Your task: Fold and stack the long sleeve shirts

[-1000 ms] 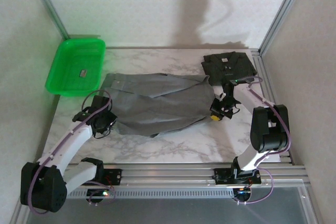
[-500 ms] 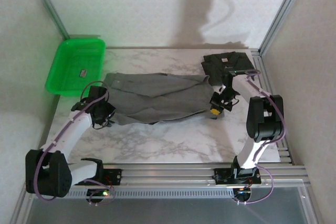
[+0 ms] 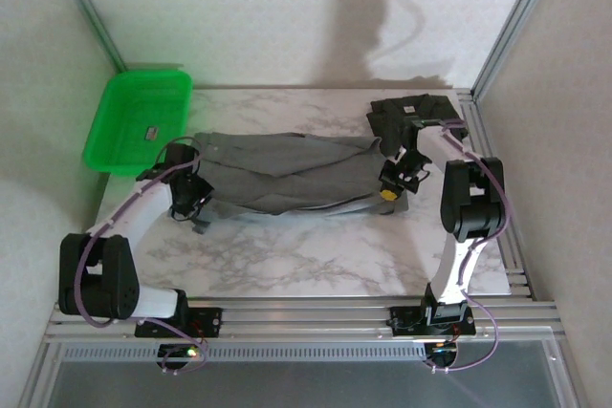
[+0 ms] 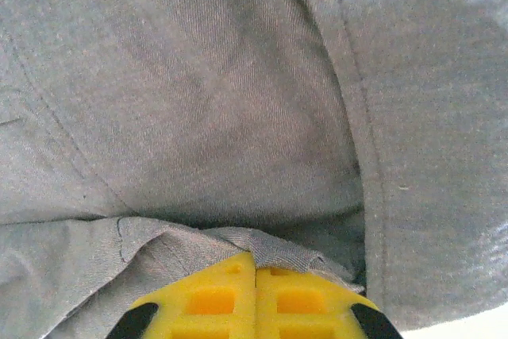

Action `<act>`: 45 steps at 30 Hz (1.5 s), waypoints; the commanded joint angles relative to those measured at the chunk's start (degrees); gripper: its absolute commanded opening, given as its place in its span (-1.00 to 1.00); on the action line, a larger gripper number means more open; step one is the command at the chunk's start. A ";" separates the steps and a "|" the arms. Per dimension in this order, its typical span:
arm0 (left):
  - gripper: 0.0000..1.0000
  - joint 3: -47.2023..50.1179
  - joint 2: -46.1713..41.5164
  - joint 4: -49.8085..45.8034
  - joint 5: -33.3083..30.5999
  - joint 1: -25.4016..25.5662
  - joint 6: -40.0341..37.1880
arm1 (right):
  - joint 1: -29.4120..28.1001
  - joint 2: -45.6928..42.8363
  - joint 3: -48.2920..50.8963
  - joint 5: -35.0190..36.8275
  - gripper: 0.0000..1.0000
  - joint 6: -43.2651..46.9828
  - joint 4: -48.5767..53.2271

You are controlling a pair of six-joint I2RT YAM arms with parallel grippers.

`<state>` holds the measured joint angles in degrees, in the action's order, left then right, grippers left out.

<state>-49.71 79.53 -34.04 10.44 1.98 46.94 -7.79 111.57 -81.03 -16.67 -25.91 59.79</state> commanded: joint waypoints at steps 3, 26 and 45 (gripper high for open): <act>-1.00 -4.17 2.97 0.13 1.30 -0.75 -4.16 | 0.64 2.24 -2.66 0.06 -1.00 1.38 1.84; -1.00 -8.32 -1.63 -1.34 4.26 0.07 -9.70 | 1.63 2.78 -4.13 0.30 -0.95 1.97 1.61; -0.49 25.83 -32.79 7.26 7.53 7.40 6.04 | 3.38 -3.29 3.71 2.25 -0.96 0.59 0.59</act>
<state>-25.56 50.54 -31.14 16.69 8.93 48.01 -4.64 109.82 -78.06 -15.94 -24.84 59.83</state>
